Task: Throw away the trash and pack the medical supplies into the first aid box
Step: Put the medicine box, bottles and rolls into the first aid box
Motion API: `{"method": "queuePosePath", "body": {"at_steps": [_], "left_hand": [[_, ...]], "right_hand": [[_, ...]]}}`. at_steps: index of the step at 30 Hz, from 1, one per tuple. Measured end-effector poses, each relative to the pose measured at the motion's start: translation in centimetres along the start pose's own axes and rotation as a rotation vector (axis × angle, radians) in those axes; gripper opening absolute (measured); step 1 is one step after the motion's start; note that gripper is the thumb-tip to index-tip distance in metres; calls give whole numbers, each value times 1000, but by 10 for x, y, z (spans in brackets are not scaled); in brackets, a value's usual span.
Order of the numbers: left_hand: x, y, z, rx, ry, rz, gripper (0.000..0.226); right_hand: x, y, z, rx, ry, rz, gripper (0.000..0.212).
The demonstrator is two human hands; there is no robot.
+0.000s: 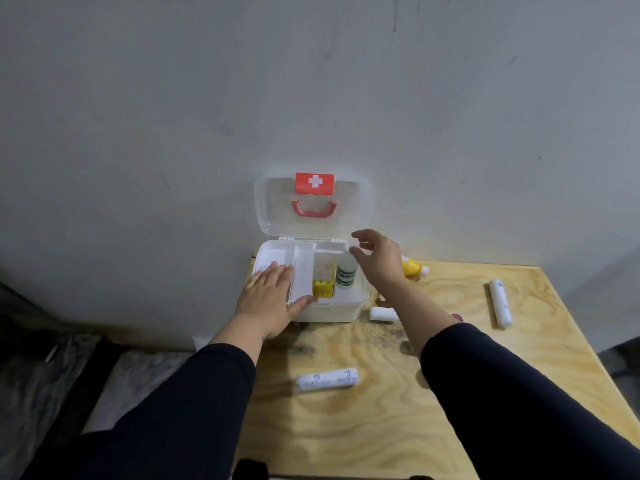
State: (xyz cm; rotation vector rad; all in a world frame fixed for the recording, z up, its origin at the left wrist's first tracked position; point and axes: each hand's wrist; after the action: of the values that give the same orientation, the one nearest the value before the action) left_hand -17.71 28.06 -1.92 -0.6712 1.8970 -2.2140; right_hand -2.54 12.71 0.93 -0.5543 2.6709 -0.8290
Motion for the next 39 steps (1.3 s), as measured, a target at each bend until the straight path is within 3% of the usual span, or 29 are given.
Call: {"method": "queuePosePath", "body": {"at_steps": [5,12,18,23,28,35,39], "left_hand": [[-1,1,0,-6,2,1,80],[1,6,3,38,-23,97,77],[-3,15,2,31,-60,187,93],[-4,19,3,14,-84,211,90],[-4,19,3,0,-94,210,88],[-3,16,4,5,-81,207,91],[0,13,6,12,-77,196,95]], "right_hand": [[7,-28,28,-9,85,125,22],[13,-58,80,-5,295,154,23],[1,-63,118,-12,398,152,28],[-6,-55,137,58,339,69,28],[-3,-53,138,-42,332,152,16],[0,-64,106,-286,291,296,22],[0,-73,81,-271,228,324,23]]}}
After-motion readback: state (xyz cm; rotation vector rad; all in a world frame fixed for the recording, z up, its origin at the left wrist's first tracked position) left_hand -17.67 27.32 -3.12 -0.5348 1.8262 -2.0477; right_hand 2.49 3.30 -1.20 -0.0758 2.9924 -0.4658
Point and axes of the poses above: each hand's wrist, its own x-axis away from the middle knuckle, its own y-axis out of the palm, z = x × y, and after that the axes turned 5 degrees about -y, right-handed
